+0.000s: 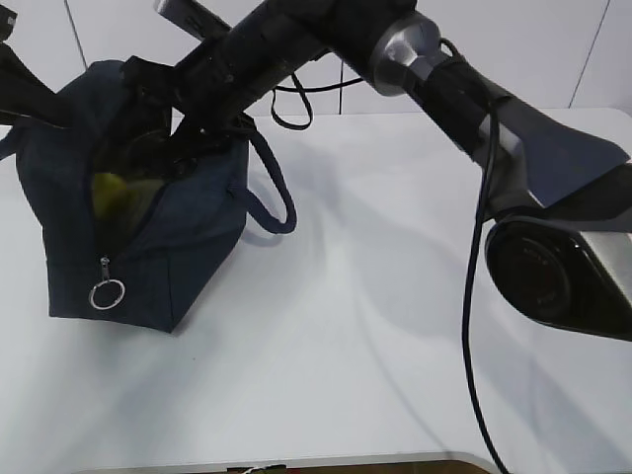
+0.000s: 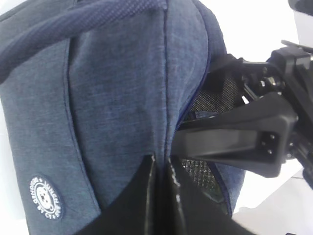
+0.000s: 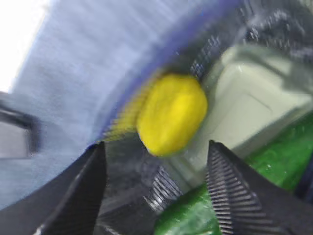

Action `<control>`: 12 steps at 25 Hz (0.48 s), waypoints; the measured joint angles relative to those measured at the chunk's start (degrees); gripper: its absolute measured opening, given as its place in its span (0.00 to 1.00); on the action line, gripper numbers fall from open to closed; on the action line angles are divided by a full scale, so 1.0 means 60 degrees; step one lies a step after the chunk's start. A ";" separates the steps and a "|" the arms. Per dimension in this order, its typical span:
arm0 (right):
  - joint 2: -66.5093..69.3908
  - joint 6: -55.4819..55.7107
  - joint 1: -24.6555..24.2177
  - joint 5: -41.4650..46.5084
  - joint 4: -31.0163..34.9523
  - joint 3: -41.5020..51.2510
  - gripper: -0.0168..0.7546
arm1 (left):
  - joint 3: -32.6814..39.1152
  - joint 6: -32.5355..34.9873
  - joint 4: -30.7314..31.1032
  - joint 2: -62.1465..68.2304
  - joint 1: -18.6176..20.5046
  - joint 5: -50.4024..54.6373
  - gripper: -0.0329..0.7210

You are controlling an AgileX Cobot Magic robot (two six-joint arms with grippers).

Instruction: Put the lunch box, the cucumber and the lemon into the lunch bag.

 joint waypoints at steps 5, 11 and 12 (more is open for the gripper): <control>0.0000 -0.0003 0.0000 0.0000 0.0000 -0.0100 0.69 | 0.0000 0.0000 0.0089 0.0000 0.0000 0.0000 0.03; -0.0129 -0.0020 0.0000 0.0017 0.0000 -0.0900 0.69 | 0.0000 0.0000 0.0466 0.0000 0.0000 0.0000 0.03; -0.0186 -0.0020 0.0000 0.0017 0.0000 -0.1057 0.69 | 0.0000 0.0000 0.0516 0.0000 0.0000 0.0000 0.03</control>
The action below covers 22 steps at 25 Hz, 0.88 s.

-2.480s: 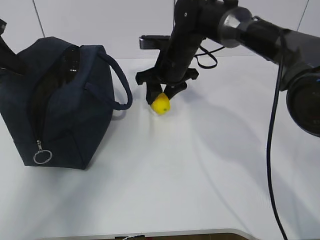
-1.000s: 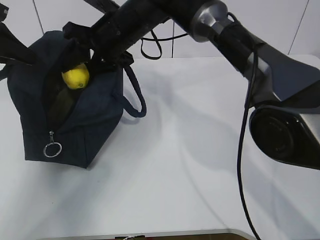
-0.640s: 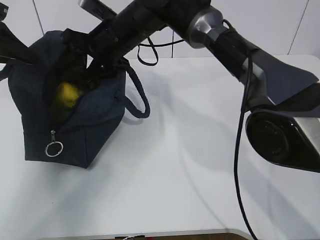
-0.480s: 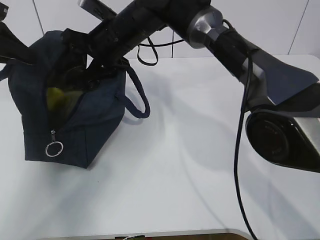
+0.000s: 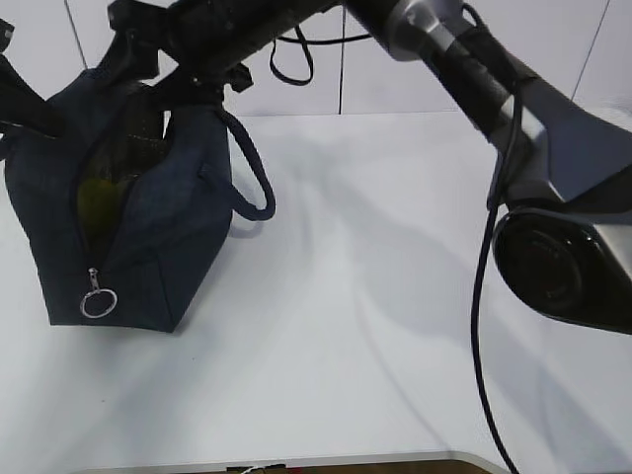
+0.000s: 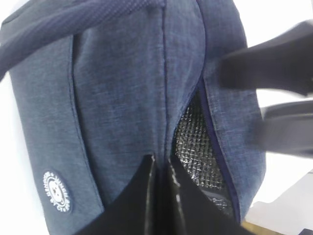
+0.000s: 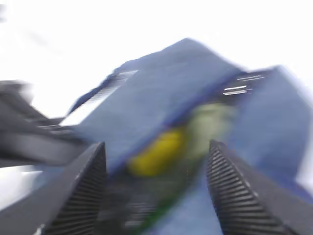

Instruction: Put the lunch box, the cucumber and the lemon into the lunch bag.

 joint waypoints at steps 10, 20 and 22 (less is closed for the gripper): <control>-0.0637 -0.0061 -0.0102 0.0020 -0.2280 -0.0216 0.69 | 0.0000 0.0000 0.0196 0.0000 0.0000 -0.0023 0.03; -0.0906 -0.0692 -0.0118 0.0057 -0.3923 -0.0216 0.69 | 0.0000 0.0121 0.0233 0.0000 0.0000 -0.0079 0.03; -0.0906 -0.0915 -0.0118 0.0057 -0.3930 -0.0216 0.69 | 0.0000 0.0124 0.0233 0.0000 0.0000 -0.0079 0.03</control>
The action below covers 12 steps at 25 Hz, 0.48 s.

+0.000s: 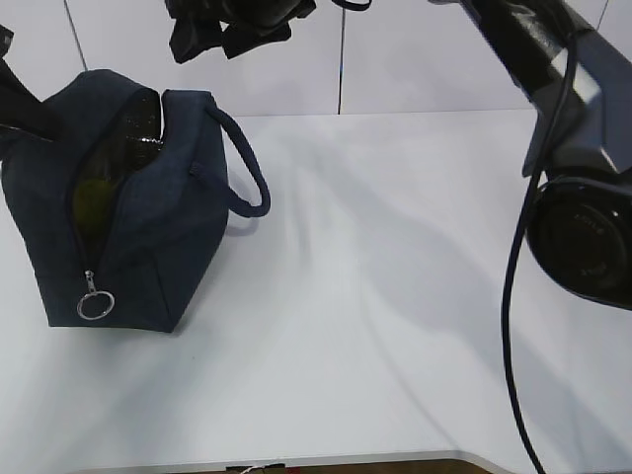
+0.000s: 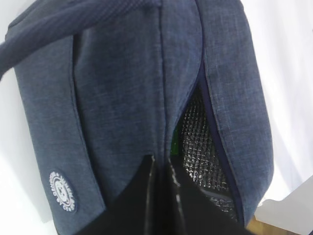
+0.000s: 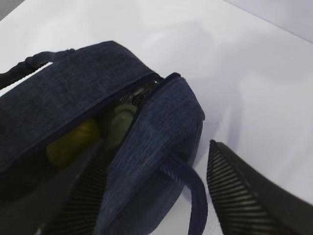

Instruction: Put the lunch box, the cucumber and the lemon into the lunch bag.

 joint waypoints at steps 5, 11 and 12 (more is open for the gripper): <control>-0.0170 -0.0256 0.0000 0.0020 -0.0148 0.0222 0.69 | 0.0000 0.0053 0.0000 0.0000 0.0000 0.0000 0.03; -0.1332 -0.0278 0.0000 0.0020 -0.0148 0.2129 0.69 | 0.0000 0.0067 0.0000 0.0000 0.0000 -0.0022 0.03; -0.1576 -0.0278 0.0000 0.0020 -0.0148 0.2495 0.69 | 0.0000 0.0067 0.0000 0.0000 0.0000 -0.0022 0.03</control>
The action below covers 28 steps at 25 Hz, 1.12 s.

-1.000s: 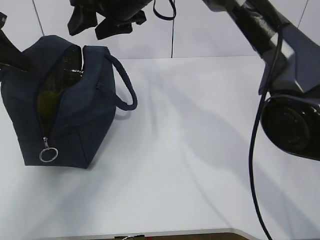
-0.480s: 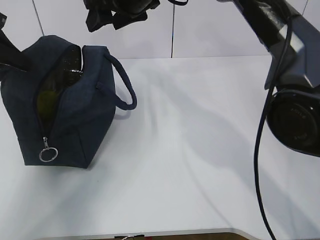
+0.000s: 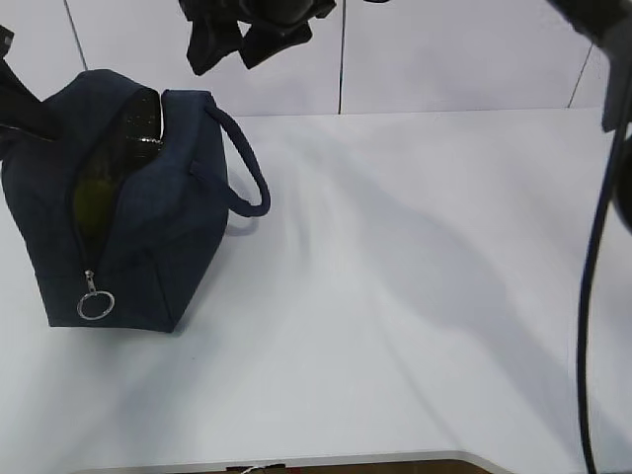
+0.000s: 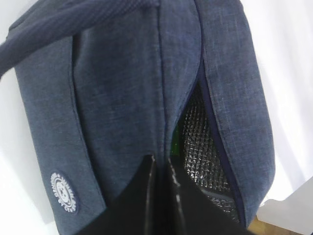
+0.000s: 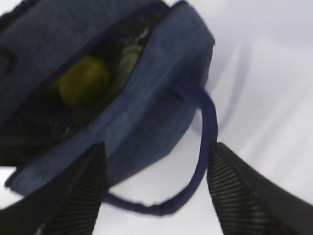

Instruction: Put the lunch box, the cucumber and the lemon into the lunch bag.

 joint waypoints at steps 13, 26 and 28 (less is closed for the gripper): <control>-0.2669 0.0000 0.0000 0.0000 0.0158 0.3919 0.69 | 0.0000 0.0372 0.0020 0.0000 0.0000 -0.0080 0.03; -0.2300 0.0949 0.0000 -0.0575 0.2111 0.4538 0.69 | 0.0000 0.0926 0.0020 0.0000 0.0000 -0.0311 0.03; -0.1995 0.1202 0.0000 -0.0757 0.2307 0.4538 0.69 | 0.0000 0.0941 0.0020 0.0034 0.0000 -0.0331 0.03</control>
